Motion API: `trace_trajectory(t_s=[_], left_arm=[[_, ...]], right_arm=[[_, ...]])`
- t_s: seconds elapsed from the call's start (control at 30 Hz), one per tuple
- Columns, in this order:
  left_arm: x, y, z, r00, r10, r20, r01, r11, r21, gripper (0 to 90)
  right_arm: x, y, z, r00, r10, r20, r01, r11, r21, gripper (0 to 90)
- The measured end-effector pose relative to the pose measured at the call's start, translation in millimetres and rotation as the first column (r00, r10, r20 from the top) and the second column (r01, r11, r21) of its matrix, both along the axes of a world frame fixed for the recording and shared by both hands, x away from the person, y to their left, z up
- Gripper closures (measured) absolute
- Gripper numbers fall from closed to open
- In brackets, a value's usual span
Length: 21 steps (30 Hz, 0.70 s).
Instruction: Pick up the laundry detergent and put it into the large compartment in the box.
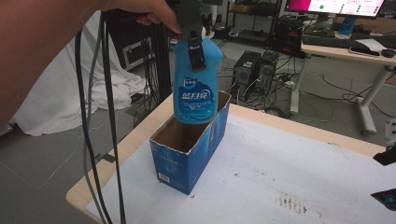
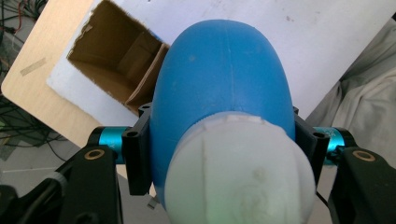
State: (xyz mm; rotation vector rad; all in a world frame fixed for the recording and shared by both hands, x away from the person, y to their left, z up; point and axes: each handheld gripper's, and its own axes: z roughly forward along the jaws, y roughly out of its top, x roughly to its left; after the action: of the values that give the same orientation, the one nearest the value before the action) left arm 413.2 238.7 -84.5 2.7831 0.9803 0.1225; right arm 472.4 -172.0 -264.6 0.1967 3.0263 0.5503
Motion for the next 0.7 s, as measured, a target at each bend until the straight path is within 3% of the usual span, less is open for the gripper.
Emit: trace_trajectory(t_s=[0.27, 0.7], left_arm=[[2.9, 9.7, -13.2, 0.9997, 0.024, -0.002, -0.024, 0.9996, 0.013, 37.8], [10.4, 17.2, -44.4, 0.9998, 0.014, -0.016, -0.013, 0.9993, 0.034, 37.8]], right_arm=[[1.3, 0.5, -0.6, 1.0, 0.0, 0.003, 0.0, 1.0, 0.006, 1.1], [2.8, -4.5, -0.5, 0.9999, -0.015, -0.002, 0.015, 0.9999, 0.002, 1.1]])
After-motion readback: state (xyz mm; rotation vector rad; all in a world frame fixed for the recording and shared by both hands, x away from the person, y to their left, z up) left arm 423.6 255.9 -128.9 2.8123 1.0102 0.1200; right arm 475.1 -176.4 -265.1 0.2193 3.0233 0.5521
